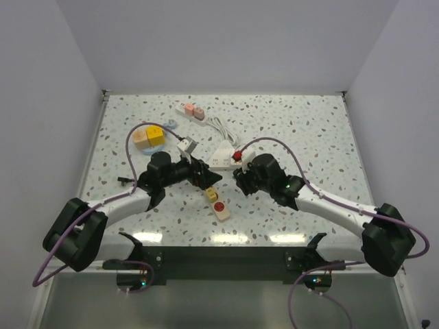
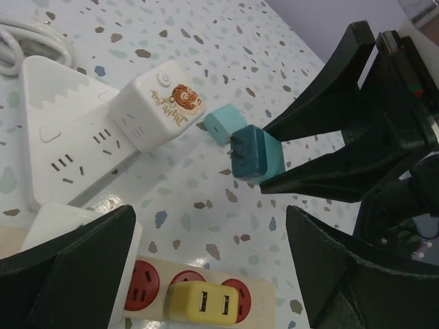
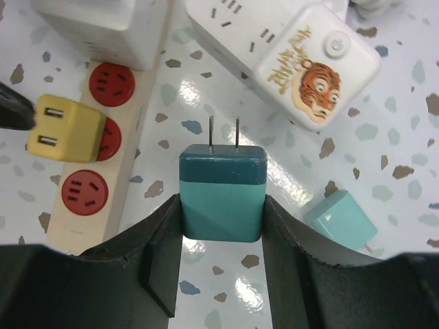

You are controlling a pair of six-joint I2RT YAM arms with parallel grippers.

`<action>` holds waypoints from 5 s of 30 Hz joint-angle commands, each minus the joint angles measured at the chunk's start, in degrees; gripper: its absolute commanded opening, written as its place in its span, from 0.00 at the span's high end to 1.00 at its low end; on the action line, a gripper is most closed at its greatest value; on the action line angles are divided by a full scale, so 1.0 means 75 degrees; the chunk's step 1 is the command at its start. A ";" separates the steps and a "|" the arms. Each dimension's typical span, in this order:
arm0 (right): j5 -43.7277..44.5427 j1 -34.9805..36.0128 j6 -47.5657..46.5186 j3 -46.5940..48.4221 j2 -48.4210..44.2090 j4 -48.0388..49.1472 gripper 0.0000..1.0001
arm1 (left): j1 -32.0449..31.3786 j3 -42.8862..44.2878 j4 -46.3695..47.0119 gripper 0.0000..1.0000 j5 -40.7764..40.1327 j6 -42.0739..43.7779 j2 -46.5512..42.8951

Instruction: Insert the plug

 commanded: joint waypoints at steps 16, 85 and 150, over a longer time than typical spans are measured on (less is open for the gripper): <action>0.0264 0.1406 -0.1793 0.0221 -0.0473 0.0761 0.93 | -0.0557 0.0296 0.1270 0.07 0.1225 -0.0693 0.1248; -0.3989 0.0140 0.1159 -0.0142 -0.1961 0.3714 0.11 | 0.0801 -0.1038 0.5214 1.00 0.3673 -0.0972 -0.2078; -0.3897 0.0398 0.0973 0.0255 -0.2793 0.2990 1.00 | -0.0218 -0.0875 0.3042 0.18 0.1965 0.1275 -0.1985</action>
